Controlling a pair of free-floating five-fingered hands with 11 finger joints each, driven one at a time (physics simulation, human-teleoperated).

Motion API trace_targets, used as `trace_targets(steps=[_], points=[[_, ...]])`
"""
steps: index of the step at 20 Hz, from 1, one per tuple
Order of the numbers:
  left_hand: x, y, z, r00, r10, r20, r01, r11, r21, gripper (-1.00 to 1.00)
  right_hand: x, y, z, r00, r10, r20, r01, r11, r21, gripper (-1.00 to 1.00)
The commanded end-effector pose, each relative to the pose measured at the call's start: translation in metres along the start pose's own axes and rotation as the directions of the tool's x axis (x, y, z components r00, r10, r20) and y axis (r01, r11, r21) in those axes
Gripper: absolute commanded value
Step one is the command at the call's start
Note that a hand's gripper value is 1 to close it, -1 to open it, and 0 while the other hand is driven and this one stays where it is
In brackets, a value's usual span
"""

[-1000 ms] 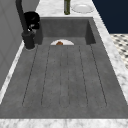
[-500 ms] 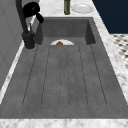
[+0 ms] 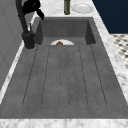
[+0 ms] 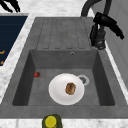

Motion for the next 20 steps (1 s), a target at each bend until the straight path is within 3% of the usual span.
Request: trace_targets(steps=[1,8,14,20], points=[[0.0,0.0,0.0,1.0,0.0,0.0,0.0,1.0,0.0,0.0,-0.005,0.02,-0.007,1.0,-0.006,0.02,0.006,1.0,0.005,-1.0],[0.0,0.0,0.0,1.0,0.0,0.0,0.0,1.0,0.0,0.0,-0.009,0.046,-0.004,0.998,-0.021,0.052,0.023,0.999,-0.048,-1.0],[0.0,0.0,0.0,1.0,0.0,0.0,0.0,1.0,0.0,0.0,-0.035,0.061,-0.003,0.99,-0.088,0.109,0.106,0.98,-0.167,-1.0],[0.0,0.0,0.0,1.0,0.0,0.0,0.0,1.0,0.0,0.0,-0.042,0.088,-0.012,0.988,-0.082,0.132,0.099,0.987,-0.126,-1.0]])
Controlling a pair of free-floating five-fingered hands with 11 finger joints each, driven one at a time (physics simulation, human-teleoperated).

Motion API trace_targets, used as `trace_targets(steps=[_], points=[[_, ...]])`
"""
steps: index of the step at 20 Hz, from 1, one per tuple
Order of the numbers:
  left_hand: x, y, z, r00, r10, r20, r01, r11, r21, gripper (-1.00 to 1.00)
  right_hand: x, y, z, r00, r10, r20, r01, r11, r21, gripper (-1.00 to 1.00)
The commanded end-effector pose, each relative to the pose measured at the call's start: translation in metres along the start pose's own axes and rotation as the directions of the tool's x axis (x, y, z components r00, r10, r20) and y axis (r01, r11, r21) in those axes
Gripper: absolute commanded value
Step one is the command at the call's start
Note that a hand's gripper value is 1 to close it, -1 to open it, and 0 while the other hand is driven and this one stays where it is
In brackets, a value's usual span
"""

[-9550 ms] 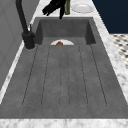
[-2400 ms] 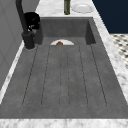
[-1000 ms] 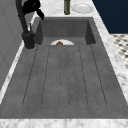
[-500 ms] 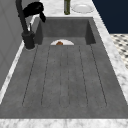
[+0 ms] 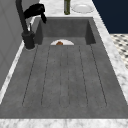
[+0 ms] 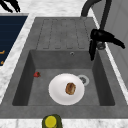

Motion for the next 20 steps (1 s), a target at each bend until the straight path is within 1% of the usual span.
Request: trace_targets(steps=[1,3,7,8,10,11,14,16,17,20], points=[[0.0,0.0,0.0,1.0,0.0,0.0,0.0,1.0,0.0,0.0,-0.007,0.022,-0.003,0.999,-0.029,0.021,0.028,0.998,0.051,-1.0],[0.0,0.0,0.0,1.0,0.0,0.0,0.0,1.0,0.0,0.0,-0.008,0.032,-0.003,0.999,-0.026,0.025,0.024,0.997,0.069,-1.0],[0.0,0.0,0.0,1.0,0.0,0.0,0.0,1.0,0.0,0.0,-0.01,0.046,0.011,0.999,-0.038,0.03,0.034,0.993,0.114,-1.0],[0.0,0.0,0.0,1.0,0.0,0.0,0.0,1.0,0.0,0.0,-0.01,0.049,0.014,0.999,-0.039,0.031,0.035,0.991,0.128,-1.0],[0.0,0.0,0.0,1.0,0.0,0.0,0.0,1.0,0.0,0.0,-0.008,0.051,0.026,0.998,-0.053,0.036,0.046,0.984,0.17,-1.0],[0.0,0.0,0.0,1.0,0.0,0.0,0.0,1.0,0.0,0.0,-0.009,0.05,0.032,0.997,-0.064,0.04,0.055,0.978,0.2,-1.0],[0.0,0.0,0.0,1.0,0.0,0.0,0.0,1.0,0.0,0.0,-0.009,0.051,0.044,0.995,-0.09,0.044,0.073,0.955,0.288,-1.0],[0.0,0.0,0.0,1.0,0.0,0.0,0.0,1.0,0.0,0.0,-0.013,0.055,0.052,0.991,-0.123,0.05,0.1,0.939,0.328,-1.0],[0.0,0.0,0.0,1.0,0.0,0.0,0.0,1.0,0.0,0.0,-0.016,0.057,0.057,0.988,-0.141,0.056,0.114,0.933,0.34,-1.0],[0.0,0.0,0.0,1.0,0.0,0.0,0.0,1.0,0.0,0.0,-0.015,0.058,0.066,0.985,-0.17,0.044,0.138,0.904,0.405,-1.0]])
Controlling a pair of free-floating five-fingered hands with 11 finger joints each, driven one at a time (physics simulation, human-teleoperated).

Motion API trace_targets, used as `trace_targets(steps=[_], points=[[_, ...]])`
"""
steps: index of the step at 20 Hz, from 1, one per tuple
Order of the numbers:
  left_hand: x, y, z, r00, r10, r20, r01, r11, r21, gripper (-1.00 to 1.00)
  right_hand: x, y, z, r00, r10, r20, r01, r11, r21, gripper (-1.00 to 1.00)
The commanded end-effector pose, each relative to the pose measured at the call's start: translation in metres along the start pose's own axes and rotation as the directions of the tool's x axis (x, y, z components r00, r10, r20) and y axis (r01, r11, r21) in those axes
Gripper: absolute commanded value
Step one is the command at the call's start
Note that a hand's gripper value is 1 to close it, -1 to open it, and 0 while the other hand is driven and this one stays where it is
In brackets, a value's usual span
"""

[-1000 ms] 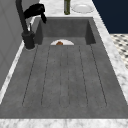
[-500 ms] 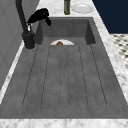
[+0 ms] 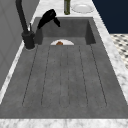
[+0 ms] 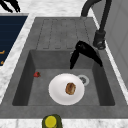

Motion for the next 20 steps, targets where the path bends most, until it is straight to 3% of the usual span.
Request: trace_targets(steps=[1,6,10,14,20], points=[[0.0,0.0,0.0,1.0,0.0,0.0,0.0,1.0,0.0,0.0,-0.002,0.007,0.01,0.996,-0.082,0.026,0.079,0.992,0.094,-1.0],[0.0,0.0,0.0,1.0,0.0,0.0,0.0,1.0,0.0,0.0,0.001,0.013,0.022,0.994,-0.11,0.012,0.105,0.972,0.209,-1.0],[0.0,0.0,0.0,1.0,0.0,0.0,0.0,1.0,0.0,0.0,0.004,0.026,0.016,0.988,-0.156,-0.011,0.154,0.957,0.245,-1.0],[0.0,0.0,0.0,1.0,0.0,0.0,0.0,1.0,0.0,0.0,0.01,0.045,0.008,0.986,-0.145,-0.077,0.159,0.957,0.241,-1.0],[0.0,0.0,0.0,1.0,0.0,0.0,0.0,1.0,0.0,0.0,0.017,0.075,-0.011,0.98,-0.156,-0.125,0.183,0.951,0.249,-1.0]])
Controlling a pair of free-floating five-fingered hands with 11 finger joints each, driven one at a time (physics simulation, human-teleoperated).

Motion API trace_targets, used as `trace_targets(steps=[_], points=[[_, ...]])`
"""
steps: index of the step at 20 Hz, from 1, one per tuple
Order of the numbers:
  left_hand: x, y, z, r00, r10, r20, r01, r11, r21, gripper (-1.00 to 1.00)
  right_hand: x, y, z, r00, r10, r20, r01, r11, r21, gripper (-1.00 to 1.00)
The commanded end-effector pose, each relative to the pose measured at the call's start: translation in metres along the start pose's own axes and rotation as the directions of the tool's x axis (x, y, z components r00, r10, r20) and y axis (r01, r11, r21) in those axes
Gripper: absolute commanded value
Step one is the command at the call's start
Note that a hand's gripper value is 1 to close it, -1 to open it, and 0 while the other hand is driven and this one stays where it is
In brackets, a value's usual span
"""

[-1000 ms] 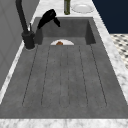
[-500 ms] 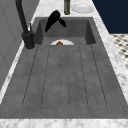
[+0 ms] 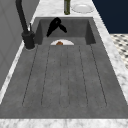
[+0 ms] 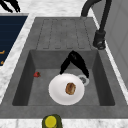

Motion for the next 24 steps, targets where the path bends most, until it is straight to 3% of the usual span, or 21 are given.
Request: trace_targets(steps=[1,12,20,24], points=[[0.0,0.0,0.0,1.0,0.0,0.0,0.0,1.0,0.0,0.0,0.004,0.016,-0.015,0.991,-0.124,-0.051,0.125,0.992,0.019,-1.0],[0.0,0.0,0.0,1.0,0.0,0.0,0.0,1.0,0.0,0.0,0.018,0.053,-0.038,0.986,-0.092,-0.138,0.101,0.993,0.066,-1.0],[0.0,0.0,0.0,1.0,0.0,0.0,0.0,1.0,0.0,0.0,0.021,0.076,-0.035,0.988,-0.083,-0.133,0.1,0.987,0.129,-1.0],[0.0,0.0,0.0,1.0,0.0,0.0,0.0,1.0,0.0,0.0,0.021,0.095,-0.041,0.989,-0.108,-0.1,0.12,0.984,0.131,-1.0]])
